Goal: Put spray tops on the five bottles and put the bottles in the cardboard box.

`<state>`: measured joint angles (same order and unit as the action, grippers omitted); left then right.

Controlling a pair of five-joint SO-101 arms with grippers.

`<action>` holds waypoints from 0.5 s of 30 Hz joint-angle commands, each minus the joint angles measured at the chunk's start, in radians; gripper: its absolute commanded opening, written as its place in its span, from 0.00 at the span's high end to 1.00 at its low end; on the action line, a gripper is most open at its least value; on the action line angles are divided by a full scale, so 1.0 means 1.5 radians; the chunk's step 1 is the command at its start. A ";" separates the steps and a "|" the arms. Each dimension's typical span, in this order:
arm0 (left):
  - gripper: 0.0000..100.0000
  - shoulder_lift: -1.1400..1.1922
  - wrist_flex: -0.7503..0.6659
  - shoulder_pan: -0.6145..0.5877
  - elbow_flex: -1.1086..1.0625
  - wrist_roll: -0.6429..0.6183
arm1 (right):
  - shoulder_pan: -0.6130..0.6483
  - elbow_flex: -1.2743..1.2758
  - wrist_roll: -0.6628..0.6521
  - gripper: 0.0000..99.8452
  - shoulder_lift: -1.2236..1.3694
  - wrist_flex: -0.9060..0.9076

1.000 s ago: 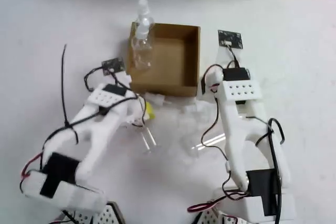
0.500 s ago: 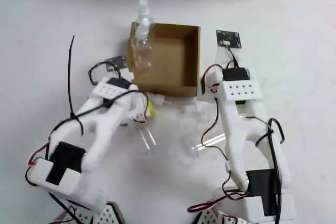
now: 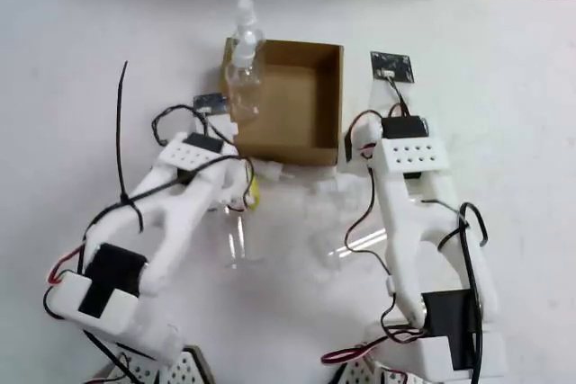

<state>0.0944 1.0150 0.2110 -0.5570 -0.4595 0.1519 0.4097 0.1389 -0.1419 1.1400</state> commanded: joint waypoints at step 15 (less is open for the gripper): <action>0.67 -0.006 0.139 -0.060 0.069 0.223 | 0.006 -0.007 -0.006 0.98 -0.006 -0.006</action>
<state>0.0944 1.1761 0.1496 -0.5493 -0.1066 0.1519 0.4097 0.1389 -0.1419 1.1400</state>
